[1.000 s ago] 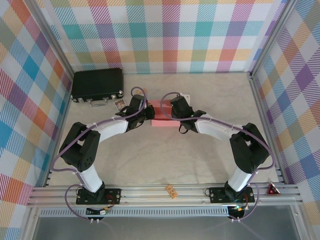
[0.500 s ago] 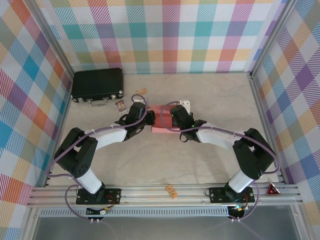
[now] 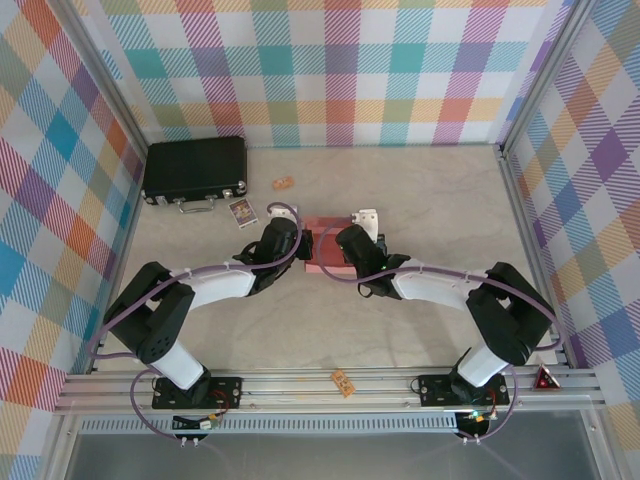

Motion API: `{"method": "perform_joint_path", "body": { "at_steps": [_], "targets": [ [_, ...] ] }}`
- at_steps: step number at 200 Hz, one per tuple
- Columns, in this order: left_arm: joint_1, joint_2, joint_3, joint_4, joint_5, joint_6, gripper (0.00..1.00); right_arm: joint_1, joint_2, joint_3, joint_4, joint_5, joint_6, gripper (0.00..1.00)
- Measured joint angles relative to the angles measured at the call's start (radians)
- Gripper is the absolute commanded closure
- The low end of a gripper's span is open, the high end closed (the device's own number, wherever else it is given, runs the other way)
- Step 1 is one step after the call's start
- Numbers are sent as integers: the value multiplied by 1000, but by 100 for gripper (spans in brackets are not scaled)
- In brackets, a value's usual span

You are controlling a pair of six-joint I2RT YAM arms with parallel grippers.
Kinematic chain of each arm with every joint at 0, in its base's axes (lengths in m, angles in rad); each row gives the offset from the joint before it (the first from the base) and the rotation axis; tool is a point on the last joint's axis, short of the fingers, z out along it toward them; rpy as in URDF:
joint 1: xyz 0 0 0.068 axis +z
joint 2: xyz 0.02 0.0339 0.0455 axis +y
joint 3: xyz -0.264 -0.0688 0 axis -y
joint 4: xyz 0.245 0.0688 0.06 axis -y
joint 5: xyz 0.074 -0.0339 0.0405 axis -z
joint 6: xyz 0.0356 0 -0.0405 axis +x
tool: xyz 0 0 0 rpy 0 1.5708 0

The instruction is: Fold the paper box

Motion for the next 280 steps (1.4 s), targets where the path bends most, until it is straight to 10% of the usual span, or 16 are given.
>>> {"method": "perform_joint_path", "body": {
  "at_steps": [280],
  "targets": [
    [-101, -42, -153, 136, -150, 14, 89, 103, -5, -76, 33, 114, 27, 88]
  ]
}}
